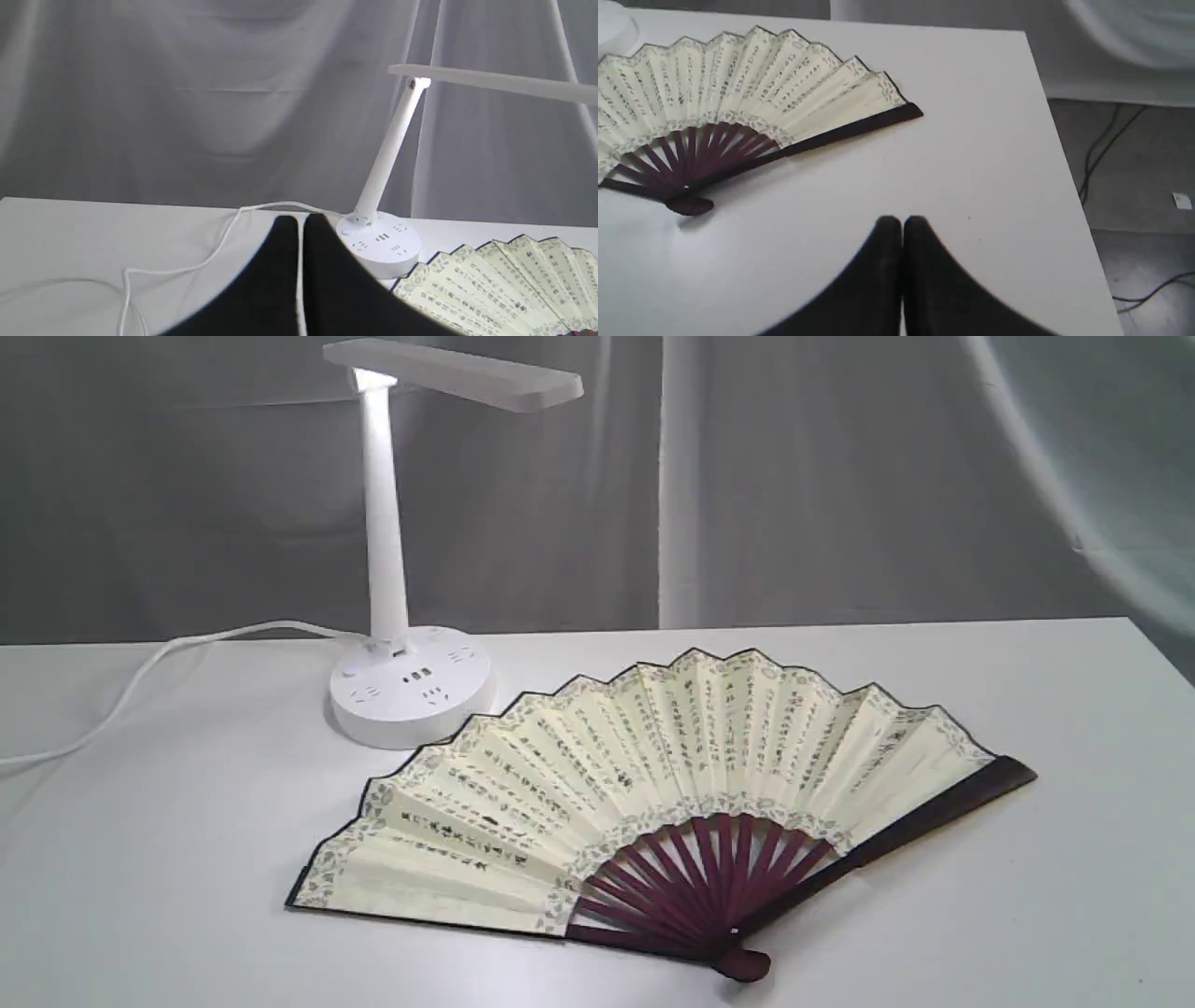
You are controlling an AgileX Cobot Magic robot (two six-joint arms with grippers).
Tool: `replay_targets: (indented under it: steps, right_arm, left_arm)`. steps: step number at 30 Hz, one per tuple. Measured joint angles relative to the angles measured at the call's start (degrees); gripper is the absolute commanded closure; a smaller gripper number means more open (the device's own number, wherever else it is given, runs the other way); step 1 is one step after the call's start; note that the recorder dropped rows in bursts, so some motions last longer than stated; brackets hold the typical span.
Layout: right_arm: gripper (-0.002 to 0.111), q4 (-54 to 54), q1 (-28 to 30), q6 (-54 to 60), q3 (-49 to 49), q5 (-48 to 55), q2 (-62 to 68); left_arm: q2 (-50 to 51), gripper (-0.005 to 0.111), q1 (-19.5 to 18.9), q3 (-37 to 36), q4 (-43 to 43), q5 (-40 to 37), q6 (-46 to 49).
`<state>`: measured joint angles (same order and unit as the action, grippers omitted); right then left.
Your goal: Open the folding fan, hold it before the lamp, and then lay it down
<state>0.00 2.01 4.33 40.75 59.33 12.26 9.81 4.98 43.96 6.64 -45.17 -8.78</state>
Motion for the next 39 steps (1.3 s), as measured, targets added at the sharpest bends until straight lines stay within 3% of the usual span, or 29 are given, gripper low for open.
replay_targets:
  steps: [7,17,23,30,39]
  right_arm:
    - [0.108,-2.74,0.0,0.0,-0.11,0.17,-10.38]
    - [0.108,-4.39,0.0,-0.23,-0.95,1.39,-12.06]
    - [0.108,-2.1,0.0,-0.72,-5.93,-7.68,-12.06]
    - [0.108,1.5,0.0,-1.49,-17.13,-23.25,-12.06]
    - [0.108,3.39,0.0,-1.47,-30.83,-44.89,-12.06]
  left_arm:
    - [-9.01,0.107,0.0,-3.09,0.12,-1.34,0.0]
    - [-9.71,0.107,0.0,-4.42,0.34,-0.96,0.0]
    - [-9.71,0.107,0.0,-9.66,0.19,7.77,0.0]
    - [-9.62,0.107,0.0,-24.48,2.8,25.69,0.0]
    - [-9.62,0.107,0.0,-39.28,3.14,39.21,0.0]
